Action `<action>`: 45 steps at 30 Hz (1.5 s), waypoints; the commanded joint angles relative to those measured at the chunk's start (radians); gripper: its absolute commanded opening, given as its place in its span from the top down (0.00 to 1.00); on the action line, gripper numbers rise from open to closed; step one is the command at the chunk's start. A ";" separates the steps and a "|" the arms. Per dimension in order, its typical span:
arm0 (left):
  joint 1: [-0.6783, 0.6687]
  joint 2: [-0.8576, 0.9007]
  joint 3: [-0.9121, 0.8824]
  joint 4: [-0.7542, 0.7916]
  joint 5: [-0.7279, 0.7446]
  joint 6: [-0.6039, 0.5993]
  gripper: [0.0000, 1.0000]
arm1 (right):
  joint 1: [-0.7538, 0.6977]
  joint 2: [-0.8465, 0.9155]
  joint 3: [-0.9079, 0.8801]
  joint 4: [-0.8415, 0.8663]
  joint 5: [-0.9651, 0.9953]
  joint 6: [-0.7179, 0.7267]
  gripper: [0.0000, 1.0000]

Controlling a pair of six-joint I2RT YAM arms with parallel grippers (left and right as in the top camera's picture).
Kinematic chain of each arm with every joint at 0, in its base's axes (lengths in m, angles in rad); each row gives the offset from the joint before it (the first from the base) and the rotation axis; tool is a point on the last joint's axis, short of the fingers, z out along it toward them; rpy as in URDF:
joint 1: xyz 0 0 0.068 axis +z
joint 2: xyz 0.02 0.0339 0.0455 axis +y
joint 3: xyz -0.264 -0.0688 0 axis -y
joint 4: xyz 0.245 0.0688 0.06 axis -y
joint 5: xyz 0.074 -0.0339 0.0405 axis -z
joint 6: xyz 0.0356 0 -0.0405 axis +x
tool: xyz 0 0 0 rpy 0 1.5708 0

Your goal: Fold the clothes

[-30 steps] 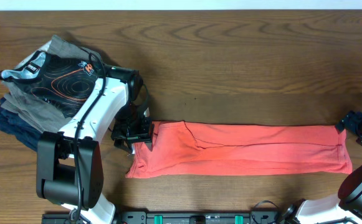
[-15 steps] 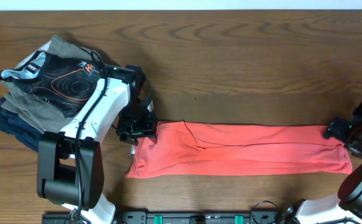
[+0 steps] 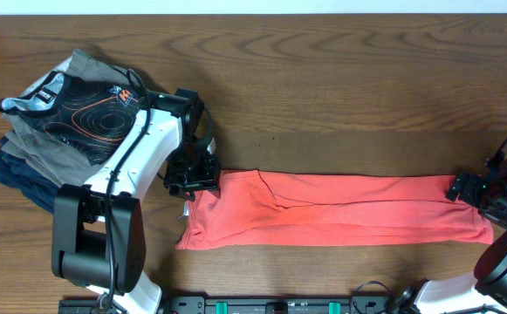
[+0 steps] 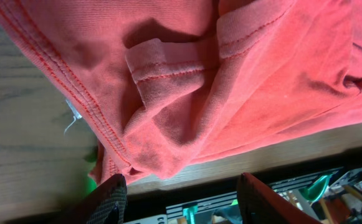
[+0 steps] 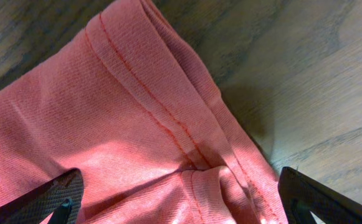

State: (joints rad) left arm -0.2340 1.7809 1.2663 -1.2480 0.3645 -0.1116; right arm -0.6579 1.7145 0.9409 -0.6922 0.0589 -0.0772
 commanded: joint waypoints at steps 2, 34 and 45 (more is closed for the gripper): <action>-0.004 0.007 -0.003 0.008 0.008 -0.036 0.41 | -0.010 -0.006 -0.005 0.009 -0.009 -0.018 0.06; -0.003 0.013 -0.412 0.781 -0.220 -0.259 0.63 | -0.008 -0.006 -0.006 0.106 -0.087 -0.013 0.99; 0.053 0.013 -0.412 0.889 -0.219 -0.325 0.63 | -0.008 -0.006 -0.006 0.169 -0.093 -0.013 0.94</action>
State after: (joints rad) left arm -0.2131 1.7271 0.8951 -0.3565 0.2550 -0.4229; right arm -0.6582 1.7145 0.9390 -0.5293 -0.0319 -0.0872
